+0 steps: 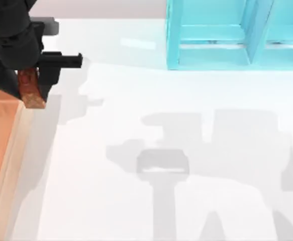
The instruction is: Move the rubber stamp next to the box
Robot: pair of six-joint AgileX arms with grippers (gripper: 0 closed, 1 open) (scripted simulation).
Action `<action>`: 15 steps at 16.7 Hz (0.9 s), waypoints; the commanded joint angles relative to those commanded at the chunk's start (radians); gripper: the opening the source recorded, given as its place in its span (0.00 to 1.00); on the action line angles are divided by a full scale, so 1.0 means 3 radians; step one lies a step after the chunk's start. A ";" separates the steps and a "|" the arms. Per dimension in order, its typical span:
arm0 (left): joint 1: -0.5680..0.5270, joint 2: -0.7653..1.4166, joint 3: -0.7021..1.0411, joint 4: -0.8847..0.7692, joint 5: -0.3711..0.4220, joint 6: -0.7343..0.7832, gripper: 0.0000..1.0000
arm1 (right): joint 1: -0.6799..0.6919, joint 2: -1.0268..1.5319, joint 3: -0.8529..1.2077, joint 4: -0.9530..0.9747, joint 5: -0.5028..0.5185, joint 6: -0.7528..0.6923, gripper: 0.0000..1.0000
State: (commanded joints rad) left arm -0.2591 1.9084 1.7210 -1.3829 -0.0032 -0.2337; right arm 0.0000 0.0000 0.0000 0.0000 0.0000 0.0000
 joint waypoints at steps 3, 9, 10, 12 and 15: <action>-0.0013 0.0012 0.0012 0.0006 -0.0006 0.0003 0.00 | 0.0000 0.0000 0.0000 0.0000 0.0000 0.0000 1.00; 0.0009 0.0031 -0.0396 0.0433 -0.0003 0.0002 0.00 | 0.0000 0.0000 0.0000 0.0000 0.0000 0.0000 1.00; 0.0009 0.0044 -0.0506 0.0543 -0.0003 0.0006 0.00 | 0.0000 0.0000 0.0000 0.0000 0.0000 0.0000 1.00; 0.0011 0.0059 -0.0691 0.0747 -0.0003 0.0011 0.00 | 0.0000 0.0000 0.0000 0.0000 0.0000 0.0000 1.00; 0.0013 0.0060 -0.0778 0.0839 0.0000 0.0014 0.00 | 0.0000 0.0000 0.0000 0.0000 0.0000 0.0000 1.00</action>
State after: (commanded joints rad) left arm -0.2552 1.9265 1.4875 -1.1313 -0.0031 -0.2296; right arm 0.0000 0.0000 0.0000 0.0000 0.0000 0.0000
